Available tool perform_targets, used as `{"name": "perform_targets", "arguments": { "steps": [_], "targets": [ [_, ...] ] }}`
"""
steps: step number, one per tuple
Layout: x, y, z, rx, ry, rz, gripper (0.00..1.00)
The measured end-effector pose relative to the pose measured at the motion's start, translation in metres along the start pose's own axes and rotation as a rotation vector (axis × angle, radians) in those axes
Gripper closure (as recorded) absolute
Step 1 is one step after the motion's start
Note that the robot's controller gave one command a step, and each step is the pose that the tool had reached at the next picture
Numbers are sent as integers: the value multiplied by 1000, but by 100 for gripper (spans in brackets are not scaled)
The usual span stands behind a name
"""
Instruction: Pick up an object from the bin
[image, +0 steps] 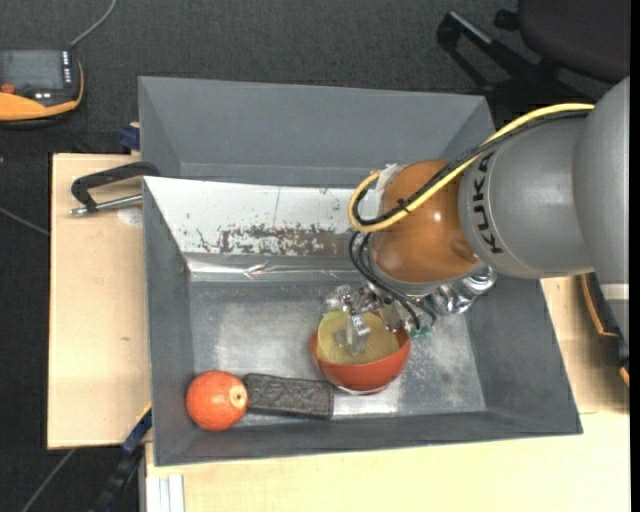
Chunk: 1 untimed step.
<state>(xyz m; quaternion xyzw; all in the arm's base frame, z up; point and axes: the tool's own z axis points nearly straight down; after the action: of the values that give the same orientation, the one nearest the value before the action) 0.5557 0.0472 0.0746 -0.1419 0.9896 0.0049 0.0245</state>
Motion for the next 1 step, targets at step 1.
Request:
{"name": "perform_targets", "arguments": {
  "steps": [1],
  "targets": [
    [15, -33, -73, 3, -8, -201, 100]
  ]
}}
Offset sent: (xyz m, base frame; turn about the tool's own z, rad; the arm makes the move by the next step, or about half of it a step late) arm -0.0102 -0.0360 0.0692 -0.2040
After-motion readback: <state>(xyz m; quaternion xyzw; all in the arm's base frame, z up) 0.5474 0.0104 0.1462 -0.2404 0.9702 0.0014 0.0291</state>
